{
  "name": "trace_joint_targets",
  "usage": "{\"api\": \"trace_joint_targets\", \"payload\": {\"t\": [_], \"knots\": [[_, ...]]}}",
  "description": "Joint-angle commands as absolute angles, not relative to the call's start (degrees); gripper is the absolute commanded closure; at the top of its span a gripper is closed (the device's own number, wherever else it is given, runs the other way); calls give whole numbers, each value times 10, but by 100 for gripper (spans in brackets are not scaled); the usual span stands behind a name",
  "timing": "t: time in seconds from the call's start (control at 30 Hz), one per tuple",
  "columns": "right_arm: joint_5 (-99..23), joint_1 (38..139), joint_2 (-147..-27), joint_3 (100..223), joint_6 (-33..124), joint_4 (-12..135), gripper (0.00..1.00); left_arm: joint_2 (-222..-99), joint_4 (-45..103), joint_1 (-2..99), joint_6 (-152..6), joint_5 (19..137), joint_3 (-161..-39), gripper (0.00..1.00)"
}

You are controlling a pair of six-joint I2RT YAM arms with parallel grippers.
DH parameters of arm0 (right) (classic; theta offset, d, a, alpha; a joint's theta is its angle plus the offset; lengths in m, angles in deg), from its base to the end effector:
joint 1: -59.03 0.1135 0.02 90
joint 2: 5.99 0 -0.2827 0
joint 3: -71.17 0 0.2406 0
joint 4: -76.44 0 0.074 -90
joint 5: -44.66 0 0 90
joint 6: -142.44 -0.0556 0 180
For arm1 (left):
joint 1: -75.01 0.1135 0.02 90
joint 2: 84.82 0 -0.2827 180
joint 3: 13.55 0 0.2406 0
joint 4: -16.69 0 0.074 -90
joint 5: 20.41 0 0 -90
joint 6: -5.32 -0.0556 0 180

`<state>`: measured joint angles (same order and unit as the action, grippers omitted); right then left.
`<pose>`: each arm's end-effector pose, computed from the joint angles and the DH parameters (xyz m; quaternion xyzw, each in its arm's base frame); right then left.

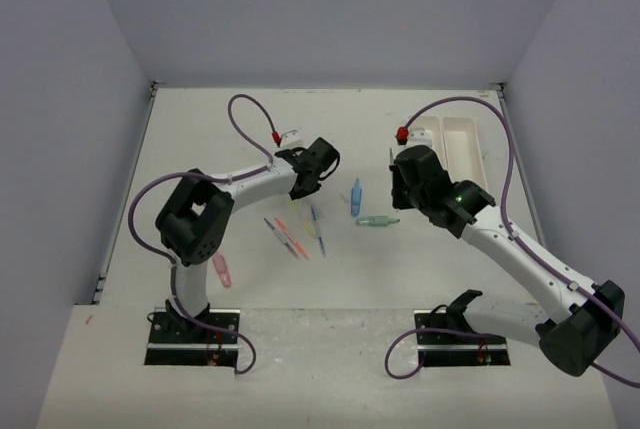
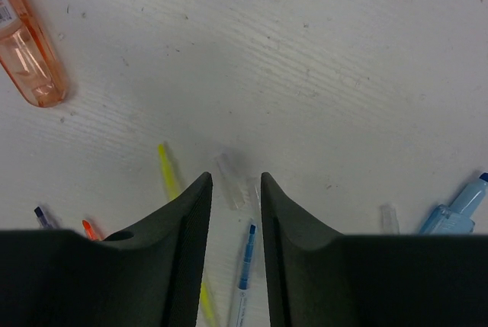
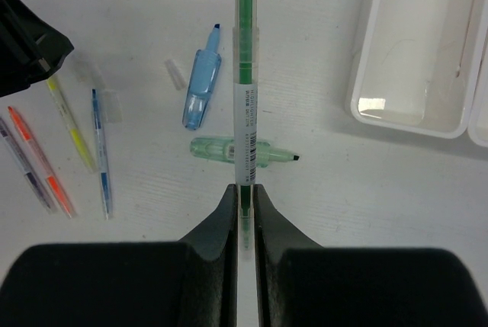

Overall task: Sort the stationery into containers
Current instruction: Close the pen cap on the pen.

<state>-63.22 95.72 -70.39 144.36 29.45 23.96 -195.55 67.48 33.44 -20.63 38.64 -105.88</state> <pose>0.1925 0.1222 0.3175 -0.0477 0.9091 0.0693 0.4080 0.3119 -0.2384 0.1882 -0.2320 0.9203 0.0200 0.3143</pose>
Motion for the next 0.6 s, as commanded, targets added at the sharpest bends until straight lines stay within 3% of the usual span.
{"api": "trace_joint_targets", "payload": {"t": [0.0, 0.17, 0.4, 0.57], "knots": [[-625, 954, -690, 1440, 304, 262, 100, -1968, 688, 332, -174, 359, -1080, 66], [-623, 954, -690, 1440, 305, 264, 100, -1975, 684, 332, -165, 365, -1074, 68], [-618, 954, -695, 1441, 307, 265, 100, -1986, 676, 333, -163, 369, -1065, 82], [-616, 954, -696, 1442, 308, 265, 100, -1990, 671, 333, -161, 370, -1058, 79]]}}
